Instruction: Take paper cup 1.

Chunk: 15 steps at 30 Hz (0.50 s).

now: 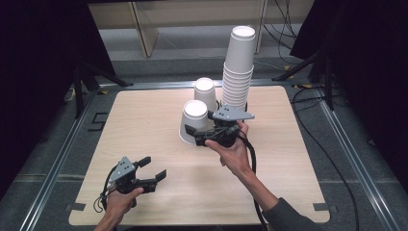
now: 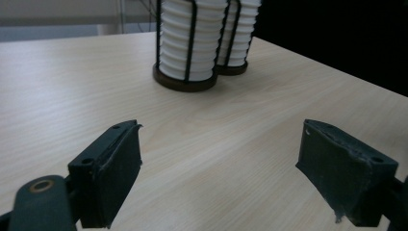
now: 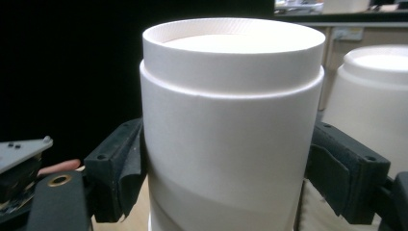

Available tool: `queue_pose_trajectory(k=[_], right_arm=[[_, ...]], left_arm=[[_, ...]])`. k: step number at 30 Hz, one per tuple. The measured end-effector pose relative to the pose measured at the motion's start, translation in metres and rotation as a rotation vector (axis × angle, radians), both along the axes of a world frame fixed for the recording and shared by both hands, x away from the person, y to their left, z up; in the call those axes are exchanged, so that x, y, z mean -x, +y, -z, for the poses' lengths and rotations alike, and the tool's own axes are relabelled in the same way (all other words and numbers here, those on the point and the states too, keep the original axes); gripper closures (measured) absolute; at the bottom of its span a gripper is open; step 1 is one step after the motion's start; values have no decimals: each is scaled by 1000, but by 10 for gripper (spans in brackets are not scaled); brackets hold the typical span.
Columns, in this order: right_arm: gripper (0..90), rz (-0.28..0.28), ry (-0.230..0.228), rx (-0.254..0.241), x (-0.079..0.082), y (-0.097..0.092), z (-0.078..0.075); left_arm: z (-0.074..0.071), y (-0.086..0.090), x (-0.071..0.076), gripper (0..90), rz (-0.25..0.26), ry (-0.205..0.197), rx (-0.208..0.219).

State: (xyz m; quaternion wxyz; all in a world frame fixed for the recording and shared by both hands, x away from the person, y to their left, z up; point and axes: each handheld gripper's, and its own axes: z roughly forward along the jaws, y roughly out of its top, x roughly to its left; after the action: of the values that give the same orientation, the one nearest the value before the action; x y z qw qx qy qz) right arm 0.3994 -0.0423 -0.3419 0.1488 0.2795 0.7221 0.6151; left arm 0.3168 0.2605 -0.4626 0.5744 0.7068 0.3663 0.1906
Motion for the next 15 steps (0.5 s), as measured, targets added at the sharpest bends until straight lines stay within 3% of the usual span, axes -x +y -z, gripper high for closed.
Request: queue_pose_trajectory(k=[1, 2, 5, 7, 10, 11, 13, 15], right_arm=[[200, 0, -13, 19, 1, 0, 2], [200, -21, 9, 6, 2, 2, 7], [200, -39, 27, -2, 4, 4, 14], [200, -46, 36, 3, 5, 6, 19], [200, -59, 22, 12, 5, 7, 25], [200, -67, 32, 1, 6, 8, 27], [200, -66, 24, 12, 6, 8, 31], [200, -83, 51, 9, 7, 10, 34]], left_arm=[[0, -1, -1, 145, 14, -17, 17], [-1, -3, -2, 144, 20, -22, 28], [-2, -5, -5, 144, 30, -21, 17], [-1, -8, -8, 144, 40, -33, 37], [-5, -9, -7, 144, 53, -35, 6], [-5, -11, -9, 144, 67, -52, 35], [-8, -12, -8, 144, 63, -38, 26], [-9, -14, -8, 144, 70, -38, 26]])
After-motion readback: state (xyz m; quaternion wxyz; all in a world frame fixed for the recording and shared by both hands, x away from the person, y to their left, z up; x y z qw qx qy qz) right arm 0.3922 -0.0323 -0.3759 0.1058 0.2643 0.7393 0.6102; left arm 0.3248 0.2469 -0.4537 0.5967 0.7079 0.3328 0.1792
